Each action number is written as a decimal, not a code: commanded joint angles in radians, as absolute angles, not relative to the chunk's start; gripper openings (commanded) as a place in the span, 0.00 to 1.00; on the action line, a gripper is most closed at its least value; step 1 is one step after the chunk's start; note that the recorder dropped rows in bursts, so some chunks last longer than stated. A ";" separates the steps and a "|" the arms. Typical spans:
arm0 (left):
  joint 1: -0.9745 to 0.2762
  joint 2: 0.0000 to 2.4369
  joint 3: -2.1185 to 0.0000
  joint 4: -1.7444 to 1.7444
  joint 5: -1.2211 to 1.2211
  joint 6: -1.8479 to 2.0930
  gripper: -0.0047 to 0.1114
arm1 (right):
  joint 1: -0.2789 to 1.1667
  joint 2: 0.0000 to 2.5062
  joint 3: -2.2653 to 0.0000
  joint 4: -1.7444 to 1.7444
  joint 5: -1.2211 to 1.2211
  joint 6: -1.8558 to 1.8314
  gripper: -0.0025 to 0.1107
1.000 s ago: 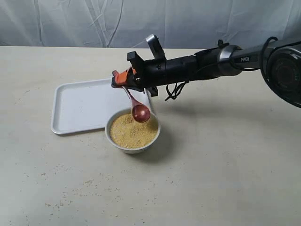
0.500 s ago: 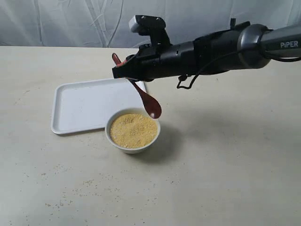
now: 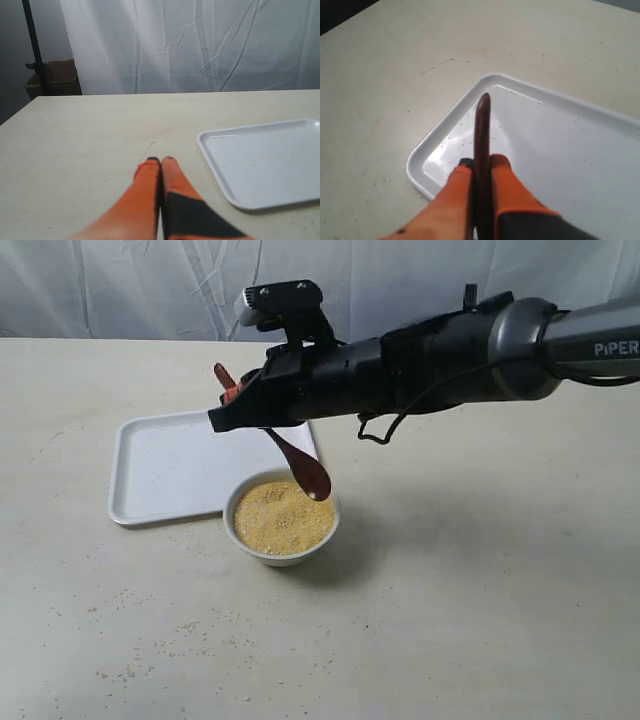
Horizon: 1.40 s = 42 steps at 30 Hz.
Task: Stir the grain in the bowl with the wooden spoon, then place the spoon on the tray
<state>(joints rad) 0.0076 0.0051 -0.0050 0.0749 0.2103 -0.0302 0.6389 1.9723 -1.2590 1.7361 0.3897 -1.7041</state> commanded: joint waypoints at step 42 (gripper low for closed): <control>0.008 0.000 0.000 0.071 0.207 -0.033 0.04 | 0.623 2.113 -1.361 1.744 0.276 -0.986 0.01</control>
<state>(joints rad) 0.0076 0.0051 -0.0050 0.0749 0.2103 -0.0302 0.6385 2.0718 -1.3616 1.7398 0.3260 -1.1296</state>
